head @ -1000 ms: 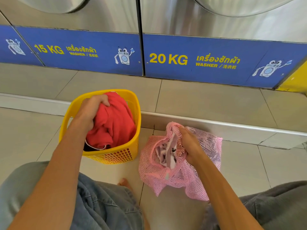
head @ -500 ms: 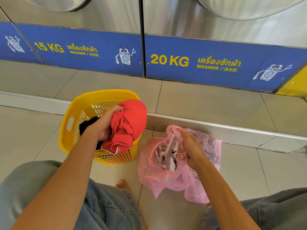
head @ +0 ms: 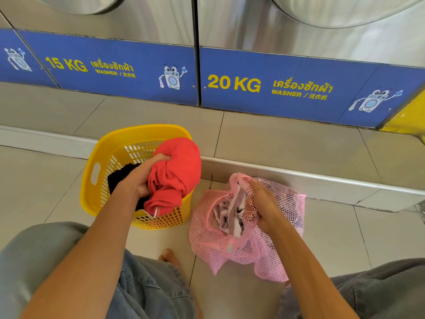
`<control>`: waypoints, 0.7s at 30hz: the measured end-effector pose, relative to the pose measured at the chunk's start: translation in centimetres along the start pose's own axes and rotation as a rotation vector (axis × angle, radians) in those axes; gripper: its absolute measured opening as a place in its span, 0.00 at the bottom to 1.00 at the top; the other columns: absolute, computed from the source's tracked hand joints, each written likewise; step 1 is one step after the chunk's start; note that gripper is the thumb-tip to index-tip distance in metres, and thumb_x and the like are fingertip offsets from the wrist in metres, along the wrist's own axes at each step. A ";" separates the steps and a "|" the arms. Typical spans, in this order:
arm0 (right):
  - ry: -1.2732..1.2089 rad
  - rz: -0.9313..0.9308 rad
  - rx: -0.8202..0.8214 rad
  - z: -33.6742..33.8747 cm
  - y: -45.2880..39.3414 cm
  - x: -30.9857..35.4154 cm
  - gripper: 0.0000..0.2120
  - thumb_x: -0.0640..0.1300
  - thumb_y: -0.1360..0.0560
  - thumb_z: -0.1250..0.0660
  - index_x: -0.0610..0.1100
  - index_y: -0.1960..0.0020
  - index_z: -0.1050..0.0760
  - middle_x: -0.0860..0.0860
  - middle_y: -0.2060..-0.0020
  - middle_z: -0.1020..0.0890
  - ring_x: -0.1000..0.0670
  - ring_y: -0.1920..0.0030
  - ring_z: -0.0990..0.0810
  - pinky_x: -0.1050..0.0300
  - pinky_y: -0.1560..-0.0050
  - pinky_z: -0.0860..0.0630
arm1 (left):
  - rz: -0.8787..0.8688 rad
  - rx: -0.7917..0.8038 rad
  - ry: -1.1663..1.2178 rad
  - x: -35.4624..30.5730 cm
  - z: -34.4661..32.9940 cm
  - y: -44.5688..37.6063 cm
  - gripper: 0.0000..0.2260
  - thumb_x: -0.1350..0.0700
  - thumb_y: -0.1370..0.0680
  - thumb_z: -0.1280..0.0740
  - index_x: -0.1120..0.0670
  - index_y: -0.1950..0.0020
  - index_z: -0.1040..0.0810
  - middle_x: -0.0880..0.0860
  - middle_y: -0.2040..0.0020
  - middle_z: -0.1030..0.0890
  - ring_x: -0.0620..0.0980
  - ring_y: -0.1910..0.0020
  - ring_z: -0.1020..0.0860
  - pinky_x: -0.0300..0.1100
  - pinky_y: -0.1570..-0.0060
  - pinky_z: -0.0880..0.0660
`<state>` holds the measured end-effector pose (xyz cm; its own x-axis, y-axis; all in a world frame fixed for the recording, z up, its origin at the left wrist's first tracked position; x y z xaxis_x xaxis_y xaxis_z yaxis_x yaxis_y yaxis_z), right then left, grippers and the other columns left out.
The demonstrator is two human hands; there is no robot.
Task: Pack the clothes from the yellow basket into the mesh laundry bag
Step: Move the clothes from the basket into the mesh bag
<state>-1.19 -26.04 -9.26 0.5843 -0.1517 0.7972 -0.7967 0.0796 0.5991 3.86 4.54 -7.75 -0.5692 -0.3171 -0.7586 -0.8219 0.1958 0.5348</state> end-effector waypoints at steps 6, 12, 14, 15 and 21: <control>-0.024 -0.014 0.000 0.5 0.1 -0.1 0.17 0.53 0.14 0.41 0.48 0.33 0.21 0.41 0.46 0.12 0.39 0.46 0.12 0.37 0.38 0.18 | -0.380 0.040 0.086 -4.7 -2.1 2.5 0.07 0.53 0.32 0.26 0.52 0.56 0.12 0.51 0.57 0.13 0.47 0.57 0.15 0.40 0.58 0.19; -0.019 -0.004 -0.005 0.7 0.3 -0.1 0.16 0.53 0.14 0.40 0.47 0.34 0.20 0.41 0.46 0.12 0.38 0.45 0.12 0.36 0.37 0.19 | -0.507 -0.118 0.116 -5.1 -2.4 2.2 0.15 0.46 0.26 0.31 0.49 0.71 0.14 0.46 0.70 0.16 0.40 0.69 0.18 0.32 0.67 0.21; -0.017 -0.006 -0.005 0.8 0.2 -0.2 0.17 0.54 0.14 0.40 0.47 0.33 0.21 0.41 0.43 0.13 0.39 0.43 0.13 0.36 0.35 0.20 | -0.356 -0.047 0.156 -3.9 -2.5 1.4 0.15 0.50 0.24 0.35 0.51 0.66 0.12 0.49 0.65 0.14 0.44 0.66 0.16 0.36 0.67 0.20; -0.018 -0.006 -0.005 0.9 0.1 -0.4 0.17 0.54 0.14 0.40 0.47 0.32 0.21 0.41 0.41 0.13 0.39 0.41 0.14 0.36 0.33 0.21 | -0.269 -0.011 0.164 -3.1 -3.1 1.4 0.12 0.50 0.26 0.33 0.53 0.60 0.12 0.52 0.60 0.13 0.47 0.61 0.15 0.40 0.63 0.19; -0.020 -0.021 -0.008 1.3 -0.3 -0.8 0.19 0.55 0.15 0.40 0.48 0.28 0.23 0.43 0.34 0.17 0.39 0.34 0.19 0.35 0.29 0.24 | -0.006 -0.009 -0.020 -0.8 -3.0 0.6 0.19 0.47 0.36 0.20 0.54 0.49 0.13 0.58 0.49 0.14 0.56 0.52 0.15 0.50 0.57 0.19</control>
<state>-1.60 -27.19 -10.15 0.5979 -0.1728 0.7827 -0.7828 0.0840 0.6166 3.87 2.14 -5.64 -0.5649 -0.2998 -0.7687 -0.8250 0.1862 0.5337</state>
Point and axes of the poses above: each hand's wrist, its own y-axis away from the middle knuckle, its own z-axis out of the back of the hand, x = y × z, the point moved 2 cm from there along -y, towards the middle knuckle
